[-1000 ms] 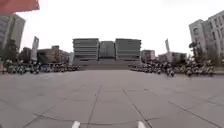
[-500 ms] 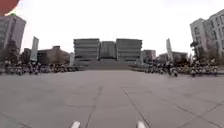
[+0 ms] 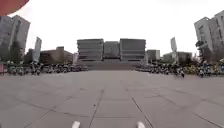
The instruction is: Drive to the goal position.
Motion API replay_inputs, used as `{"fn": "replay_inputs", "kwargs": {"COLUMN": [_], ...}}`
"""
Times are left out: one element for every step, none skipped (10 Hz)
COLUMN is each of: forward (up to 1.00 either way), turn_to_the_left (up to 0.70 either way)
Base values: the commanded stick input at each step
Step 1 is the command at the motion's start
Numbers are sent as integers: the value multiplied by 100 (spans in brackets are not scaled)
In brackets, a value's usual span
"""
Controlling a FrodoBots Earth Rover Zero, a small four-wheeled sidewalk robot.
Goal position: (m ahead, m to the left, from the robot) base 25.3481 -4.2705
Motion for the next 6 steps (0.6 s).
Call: {"fn": "replay_inputs", "kwargs": {"forward": [60, 60, 60, 60, 60, 60], "turn_to_the_left": [0, 0, 0, 0, 0, 0]}}
